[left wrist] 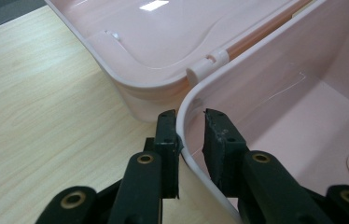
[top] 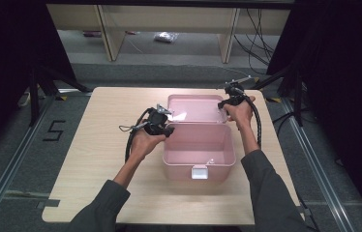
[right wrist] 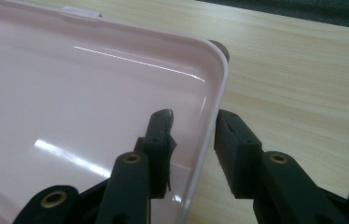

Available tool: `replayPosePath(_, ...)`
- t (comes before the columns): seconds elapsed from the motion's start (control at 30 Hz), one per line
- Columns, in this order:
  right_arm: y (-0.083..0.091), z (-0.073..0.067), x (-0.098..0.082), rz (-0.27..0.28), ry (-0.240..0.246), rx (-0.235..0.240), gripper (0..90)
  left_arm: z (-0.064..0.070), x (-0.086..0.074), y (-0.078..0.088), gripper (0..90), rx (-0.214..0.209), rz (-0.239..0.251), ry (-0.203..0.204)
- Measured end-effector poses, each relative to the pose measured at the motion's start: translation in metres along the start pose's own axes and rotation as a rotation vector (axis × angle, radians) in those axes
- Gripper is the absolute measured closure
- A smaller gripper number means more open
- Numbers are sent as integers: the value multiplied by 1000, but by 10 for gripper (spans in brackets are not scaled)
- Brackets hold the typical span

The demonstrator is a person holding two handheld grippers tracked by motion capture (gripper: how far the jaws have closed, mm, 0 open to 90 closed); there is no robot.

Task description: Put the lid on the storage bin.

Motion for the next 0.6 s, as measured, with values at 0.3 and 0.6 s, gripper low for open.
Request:
replayPosePath(0.3, 0, 1, 1, 5, -17, -17, 786, 0, 0, 0, 753, 1, 2, -1)
replayPosePath(0.6, 4, -1, 4, 34, 36, -85, 802, -1, 0, 0, 758, 7, 9, 1)
Point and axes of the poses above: each handheld gripper's, and its own axes: y roughly backward along the jaws, x roughly out of its top, z roughly to its right, the point moved 7 cm from there along -y, roughly forward along the jaws, and after that the axes turned 1 degree about -z, right-handed, at the moved point
